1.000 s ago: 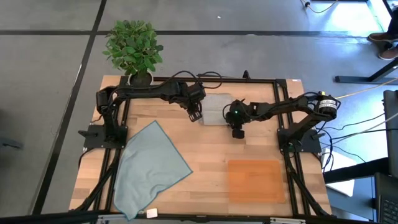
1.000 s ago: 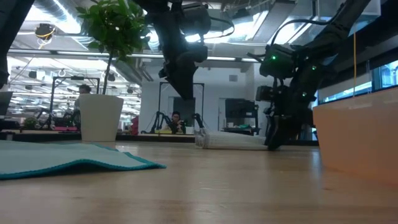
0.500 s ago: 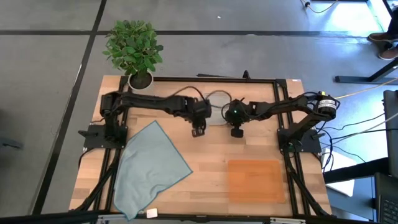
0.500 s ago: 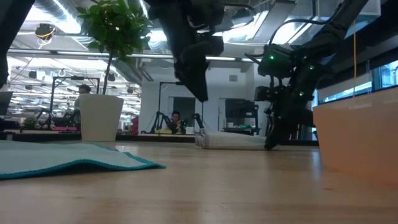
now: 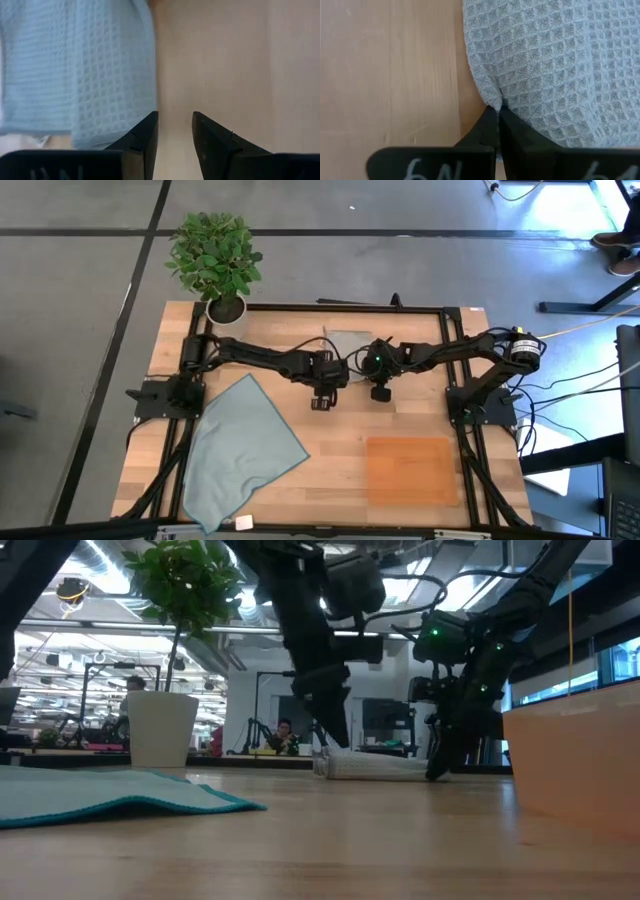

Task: Roll microfiber towels into tight, uniform cylinder then place into a basket
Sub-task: Roll the gray microfiber towel

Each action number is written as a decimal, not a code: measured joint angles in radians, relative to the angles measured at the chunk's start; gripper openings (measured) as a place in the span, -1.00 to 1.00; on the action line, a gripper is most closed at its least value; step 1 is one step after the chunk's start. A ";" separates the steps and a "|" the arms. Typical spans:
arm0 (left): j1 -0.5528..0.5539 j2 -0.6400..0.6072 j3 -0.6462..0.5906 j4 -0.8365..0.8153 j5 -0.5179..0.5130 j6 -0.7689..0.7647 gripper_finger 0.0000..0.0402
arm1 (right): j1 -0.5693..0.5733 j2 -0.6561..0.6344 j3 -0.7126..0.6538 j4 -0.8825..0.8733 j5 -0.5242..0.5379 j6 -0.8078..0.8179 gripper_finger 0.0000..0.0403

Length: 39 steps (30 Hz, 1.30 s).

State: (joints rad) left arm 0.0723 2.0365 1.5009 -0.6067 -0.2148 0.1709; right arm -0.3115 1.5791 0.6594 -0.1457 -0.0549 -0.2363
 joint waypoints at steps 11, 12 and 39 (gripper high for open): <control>0.008 0.080 0.001 0.034 -0.083 0.012 -0.46 | 0.000 -0.001 0.000 -0.001 -0.002 -0.002 -0.97; 0.008 0.085 0.001 0.037 -0.082 0.019 -0.46 | 0.000 -0.001 0.000 -0.002 -0.002 -0.002 -0.97; 0.066 0.116 0.003 -0.018 0.060 -0.029 -0.99 | 0.001 -0.003 0.011 -0.058 -0.120 0.045 -0.97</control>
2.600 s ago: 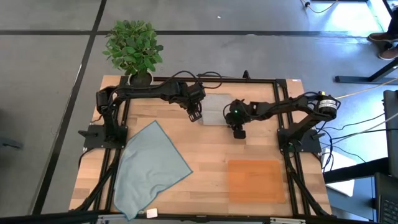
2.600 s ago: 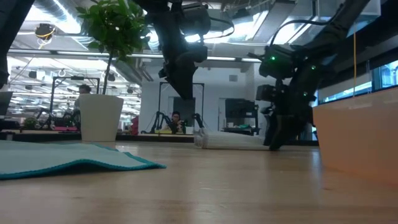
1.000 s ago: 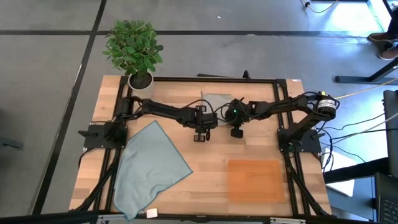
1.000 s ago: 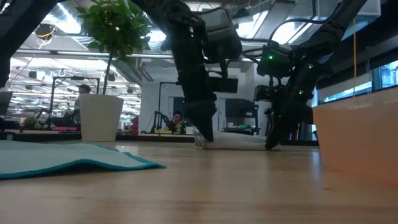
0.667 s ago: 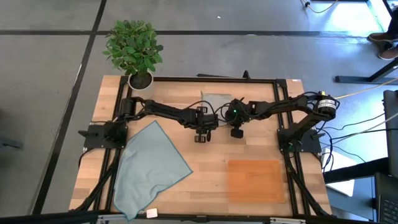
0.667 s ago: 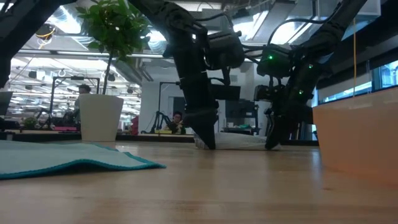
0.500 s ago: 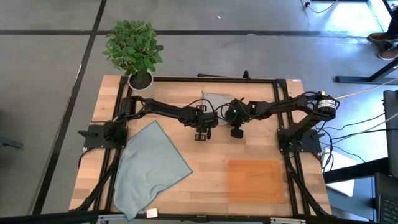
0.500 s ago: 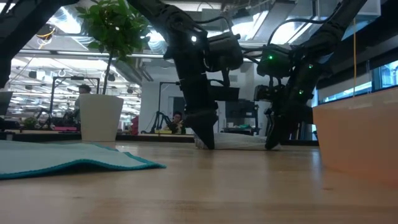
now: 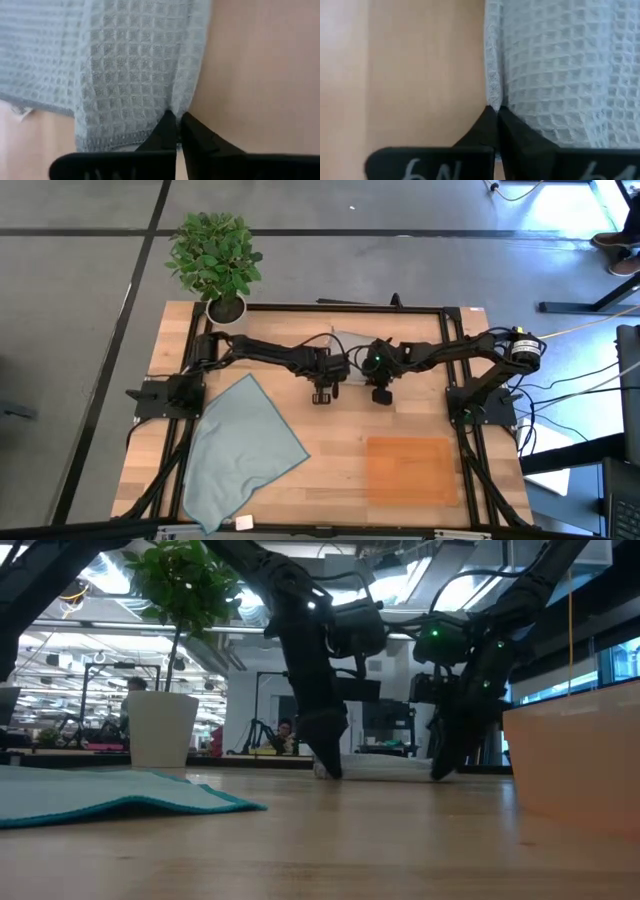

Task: Roll microfiber towels into tight, uniform cylinder then place into a basket
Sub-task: Roll the gray microfiber towel

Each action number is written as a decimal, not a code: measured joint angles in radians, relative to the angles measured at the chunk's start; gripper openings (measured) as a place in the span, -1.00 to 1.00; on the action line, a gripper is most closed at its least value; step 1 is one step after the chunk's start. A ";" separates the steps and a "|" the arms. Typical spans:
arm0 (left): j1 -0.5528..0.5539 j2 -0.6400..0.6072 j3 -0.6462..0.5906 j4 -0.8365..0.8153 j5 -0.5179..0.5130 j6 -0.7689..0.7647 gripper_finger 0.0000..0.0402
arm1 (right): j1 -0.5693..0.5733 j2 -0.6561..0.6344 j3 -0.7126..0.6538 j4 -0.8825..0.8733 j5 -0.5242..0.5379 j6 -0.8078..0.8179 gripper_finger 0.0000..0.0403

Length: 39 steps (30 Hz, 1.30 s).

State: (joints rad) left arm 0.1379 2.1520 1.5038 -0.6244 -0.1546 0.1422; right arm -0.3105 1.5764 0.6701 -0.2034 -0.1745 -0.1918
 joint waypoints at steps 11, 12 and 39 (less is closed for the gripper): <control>0.000 -0.091 -0.007 -0.084 0.289 -0.063 -1.00 | 0.000 0.000 0.117 -0.194 -0.174 0.116 -0.97; 0.000 -0.099 -0.007 -0.093 0.288 -0.066 -1.00 | 0.000 0.000 0.129 -0.210 -0.180 0.133 -0.97; 0.127 -0.119 0.035 -0.138 0.438 -0.115 -1.00 | -0.043 0.000 0.208 -0.332 -0.186 0.424 -0.98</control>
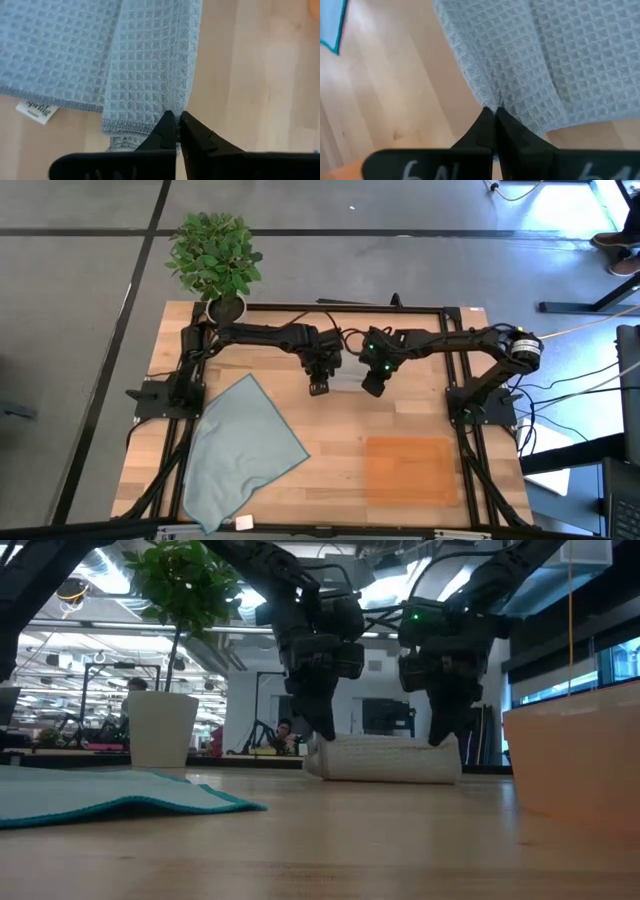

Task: Roll microfiber towels into tight, uniform cylinder then place into a basket
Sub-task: Roll the gray microfiber towel

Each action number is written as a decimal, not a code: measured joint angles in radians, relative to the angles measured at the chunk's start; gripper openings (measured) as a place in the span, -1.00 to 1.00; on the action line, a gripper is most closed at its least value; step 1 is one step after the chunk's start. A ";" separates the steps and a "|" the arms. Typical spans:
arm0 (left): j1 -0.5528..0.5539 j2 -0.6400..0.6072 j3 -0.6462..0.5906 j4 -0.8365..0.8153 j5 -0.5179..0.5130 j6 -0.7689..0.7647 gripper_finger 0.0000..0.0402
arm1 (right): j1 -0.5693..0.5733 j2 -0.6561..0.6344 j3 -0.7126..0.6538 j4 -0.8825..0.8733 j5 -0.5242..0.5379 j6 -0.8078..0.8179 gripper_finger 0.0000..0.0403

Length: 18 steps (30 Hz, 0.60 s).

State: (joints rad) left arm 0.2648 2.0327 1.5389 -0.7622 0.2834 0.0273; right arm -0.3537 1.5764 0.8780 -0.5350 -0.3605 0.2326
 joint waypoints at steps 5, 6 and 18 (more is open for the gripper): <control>0.005 0.000 0.052 -0.088 0.043 0.000 -1.00 | -0.007 -0.006 0.001 -0.001 -0.032 -0.033 -0.98; 0.001 0.000 0.064 -0.115 0.048 0.003 -1.00 | -0.006 -0.009 0.001 0.000 -0.057 -0.046 -0.98; -0.030 -0.001 0.080 -0.151 0.070 -0.002 -1.00 | 0.012 -0.035 0.000 0.004 -0.016 0.027 -0.98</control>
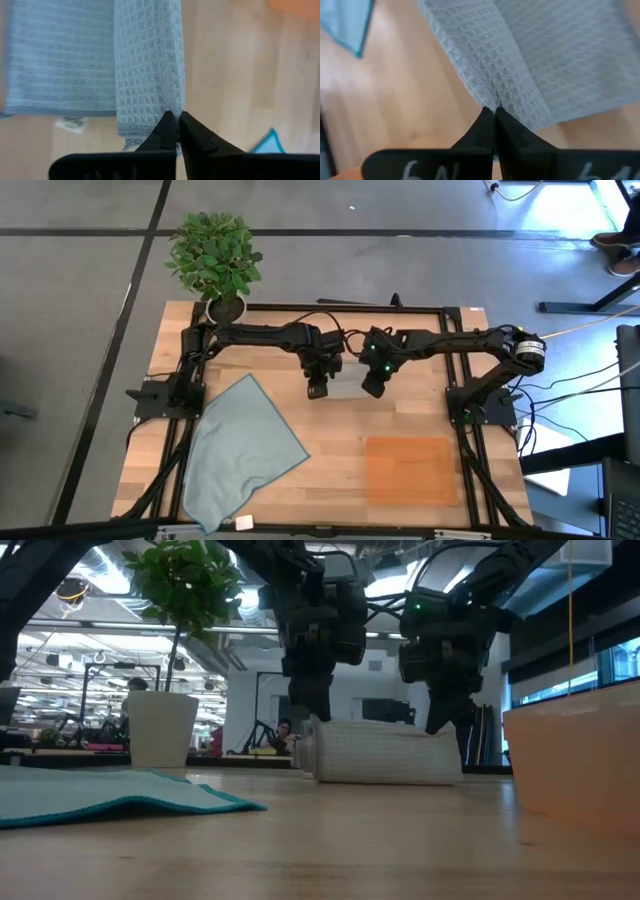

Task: Roll microfiber towels into tight, uniform cylinder then place into a basket
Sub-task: Roll the gray microfiber towel

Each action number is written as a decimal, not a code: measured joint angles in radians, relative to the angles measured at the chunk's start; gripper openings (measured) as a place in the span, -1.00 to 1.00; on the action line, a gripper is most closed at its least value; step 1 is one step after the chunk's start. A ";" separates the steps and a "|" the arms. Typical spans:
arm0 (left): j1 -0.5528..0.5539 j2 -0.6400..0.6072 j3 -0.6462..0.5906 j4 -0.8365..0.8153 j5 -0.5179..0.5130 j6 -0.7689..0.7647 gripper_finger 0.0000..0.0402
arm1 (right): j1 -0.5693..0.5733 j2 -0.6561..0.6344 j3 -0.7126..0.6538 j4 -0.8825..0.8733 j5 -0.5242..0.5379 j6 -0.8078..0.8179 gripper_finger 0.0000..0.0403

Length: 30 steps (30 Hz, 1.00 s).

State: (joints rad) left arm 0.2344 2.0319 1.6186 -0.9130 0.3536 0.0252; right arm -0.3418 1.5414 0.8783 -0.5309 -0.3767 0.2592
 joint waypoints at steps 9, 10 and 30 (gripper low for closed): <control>0.036 0.014 -0.002 0.029 -0.016 -0.043 -1.00 | -0.040 0.008 -0.001 0.013 0.062 -0.008 -0.98; 0.037 0.014 -0.002 0.030 -0.008 -0.043 -1.00 | -0.043 0.008 -0.001 0.018 0.063 -0.008 -0.98; 0.037 0.071 -0.001 0.074 0.215 -0.023 -1.00 | -0.072 0.010 -0.004 0.000 -0.016 -0.026 -0.98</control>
State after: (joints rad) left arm 0.2715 2.1033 1.6176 -0.8390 0.5686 0.0021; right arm -0.4141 1.5517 0.8742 -0.5313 -0.3928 0.2331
